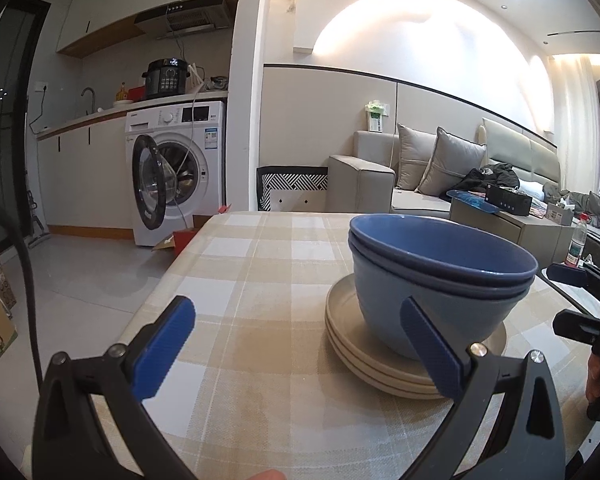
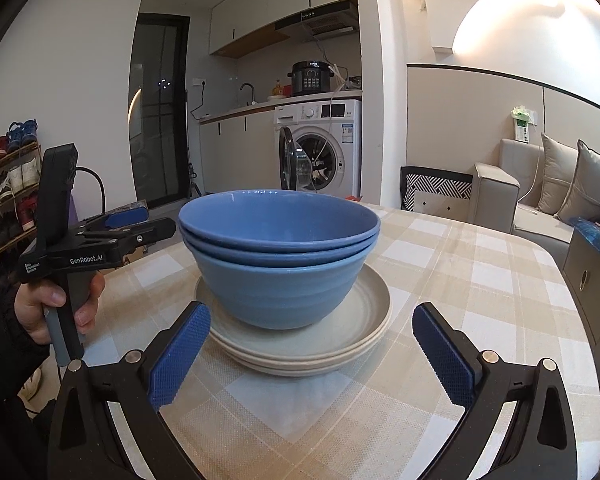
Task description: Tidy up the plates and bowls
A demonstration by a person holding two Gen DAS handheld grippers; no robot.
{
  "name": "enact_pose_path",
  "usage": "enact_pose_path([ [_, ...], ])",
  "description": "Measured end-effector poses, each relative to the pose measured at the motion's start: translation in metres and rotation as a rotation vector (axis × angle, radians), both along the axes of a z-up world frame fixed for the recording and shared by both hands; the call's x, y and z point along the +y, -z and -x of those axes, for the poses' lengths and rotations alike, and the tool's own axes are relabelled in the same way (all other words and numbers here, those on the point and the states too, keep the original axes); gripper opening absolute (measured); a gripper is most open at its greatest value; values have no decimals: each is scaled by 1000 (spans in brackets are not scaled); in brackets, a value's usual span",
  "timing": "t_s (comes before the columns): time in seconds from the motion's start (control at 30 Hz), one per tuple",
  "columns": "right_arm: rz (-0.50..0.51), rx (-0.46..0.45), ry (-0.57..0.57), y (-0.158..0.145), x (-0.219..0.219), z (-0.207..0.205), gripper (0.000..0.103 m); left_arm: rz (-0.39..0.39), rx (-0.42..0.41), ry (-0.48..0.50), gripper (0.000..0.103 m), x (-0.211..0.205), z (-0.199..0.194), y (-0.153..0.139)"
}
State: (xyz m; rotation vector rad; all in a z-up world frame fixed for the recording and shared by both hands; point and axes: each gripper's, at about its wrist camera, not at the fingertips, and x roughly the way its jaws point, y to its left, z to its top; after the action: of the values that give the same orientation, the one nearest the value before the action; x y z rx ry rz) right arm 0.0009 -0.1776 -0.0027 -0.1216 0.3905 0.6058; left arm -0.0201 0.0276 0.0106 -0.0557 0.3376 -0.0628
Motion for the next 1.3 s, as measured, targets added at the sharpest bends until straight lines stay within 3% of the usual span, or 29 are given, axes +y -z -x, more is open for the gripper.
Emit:
enact_pose_path([
  [0.3, -2, -47, 5, 1, -2, 7, 103, 1, -13, 9, 103, -3, 1, -1],
  [0.53, 2, -51, 1, 1, -2, 6, 103, -42, -52, 21, 103, -12, 9, -3],
  [1.3, -10, -54, 6, 0, -5, 6, 103, -35, -40, 17, 103, -9, 9, -4],
])
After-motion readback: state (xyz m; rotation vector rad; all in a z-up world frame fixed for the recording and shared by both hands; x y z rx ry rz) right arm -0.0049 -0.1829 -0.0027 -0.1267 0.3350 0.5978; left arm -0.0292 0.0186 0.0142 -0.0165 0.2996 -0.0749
